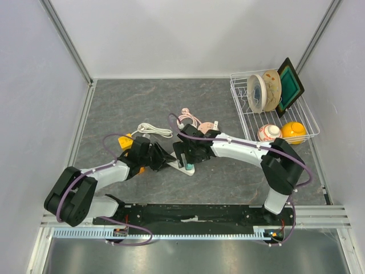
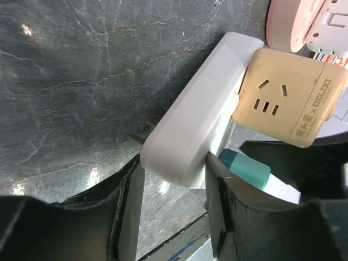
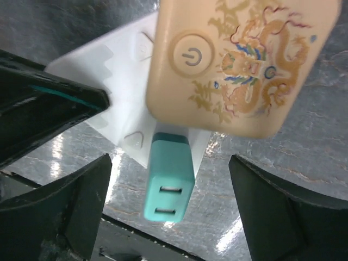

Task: Insert the plug

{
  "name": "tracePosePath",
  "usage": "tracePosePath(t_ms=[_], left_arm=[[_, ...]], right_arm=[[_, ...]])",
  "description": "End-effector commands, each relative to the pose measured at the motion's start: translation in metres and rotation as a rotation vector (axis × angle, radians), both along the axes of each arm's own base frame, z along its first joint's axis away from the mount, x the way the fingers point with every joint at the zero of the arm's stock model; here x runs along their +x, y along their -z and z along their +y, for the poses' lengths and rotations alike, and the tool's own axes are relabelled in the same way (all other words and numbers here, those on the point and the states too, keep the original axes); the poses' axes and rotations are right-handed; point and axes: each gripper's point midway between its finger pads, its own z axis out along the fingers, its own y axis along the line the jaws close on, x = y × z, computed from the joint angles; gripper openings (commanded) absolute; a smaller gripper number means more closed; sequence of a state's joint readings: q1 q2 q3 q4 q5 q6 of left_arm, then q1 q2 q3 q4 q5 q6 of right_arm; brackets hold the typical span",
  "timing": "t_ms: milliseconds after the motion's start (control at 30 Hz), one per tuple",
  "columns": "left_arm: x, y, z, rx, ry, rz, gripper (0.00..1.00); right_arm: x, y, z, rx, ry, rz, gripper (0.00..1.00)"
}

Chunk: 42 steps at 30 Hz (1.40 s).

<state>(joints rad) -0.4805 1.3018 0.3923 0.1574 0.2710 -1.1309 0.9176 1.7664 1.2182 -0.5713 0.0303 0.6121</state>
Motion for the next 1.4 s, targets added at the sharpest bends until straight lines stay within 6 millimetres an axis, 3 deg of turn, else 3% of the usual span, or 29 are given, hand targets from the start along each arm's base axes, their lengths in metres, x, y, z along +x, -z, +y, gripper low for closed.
tracePosePath(t_ms=[0,100,233,367,467,500,533,567,700,833,867,1000,1167,1367], left_arm=[[-0.009,0.007,0.004,0.077,0.05,0.025,0.38],[-0.005,0.003,0.006,0.095,0.05,0.015,0.43],[0.006,-0.011,0.011,0.149,0.056,-0.036,0.55],[0.031,-0.04,0.028,0.205,0.015,-0.109,0.68],[0.051,-0.067,0.042,0.237,-0.015,-0.171,0.77],[0.062,-0.086,0.045,0.245,-0.031,-0.213,0.82],[0.062,-0.089,0.053,0.283,-0.023,-0.213,0.85],[0.073,-0.109,0.059,0.294,-0.045,-0.251,0.87],[0.082,-0.158,0.09,0.412,-0.089,-0.354,0.95],[0.068,-0.218,0.124,0.556,-0.127,-0.476,1.0],[0.065,-0.241,0.13,0.572,-0.145,-0.527,1.0],[0.033,-0.289,0.171,0.679,-0.283,-0.617,1.0],[-0.023,-0.351,0.208,0.677,-0.45,-0.813,1.0],[-0.077,-0.4,0.237,0.671,-0.568,-0.971,1.0]], right_arm=[[0.033,-0.089,0.015,0.121,0.029,-0.221,0.98],[0.048,-0.143,0.01,0.197,0.059,-0.339,0.98],[0.075,-0.181,-0.018,0.211,0.14,-0.458,0.98],[0.114,-0.203,-0.074,0.19,0.282,-0.551,0.98],[0.131,-0.216,-0.116,0.15,0.371,-0.614,0.98],[0.131,-0.223,-0.127,0.138,0.385,-0.641,0.98],[0.136,-0.227,-0.145,0.112,0.432,-0.663,0.98],[0.136,-0.231,-0.155,0.104,0.453,-0.678,0.98],[0.125,-0.254,-0.21,0.048,0.574,-0.779,0.98],[0.102,-0.28,-0.258,-0.026,0.692,-0.886,0.98],[0.096,-0.285,-0.27,-0.061,0.725,-0.912,0.98],[0.061,-0.319,-0.303,-0.054,0.804,-1.025,0.98],[0.03,-0.339,-0.325,-0.028,0.853,-1.101,0.98],[-0.005,-0.356,-0.351,-0.006,0.903,-1.193,0.98]])
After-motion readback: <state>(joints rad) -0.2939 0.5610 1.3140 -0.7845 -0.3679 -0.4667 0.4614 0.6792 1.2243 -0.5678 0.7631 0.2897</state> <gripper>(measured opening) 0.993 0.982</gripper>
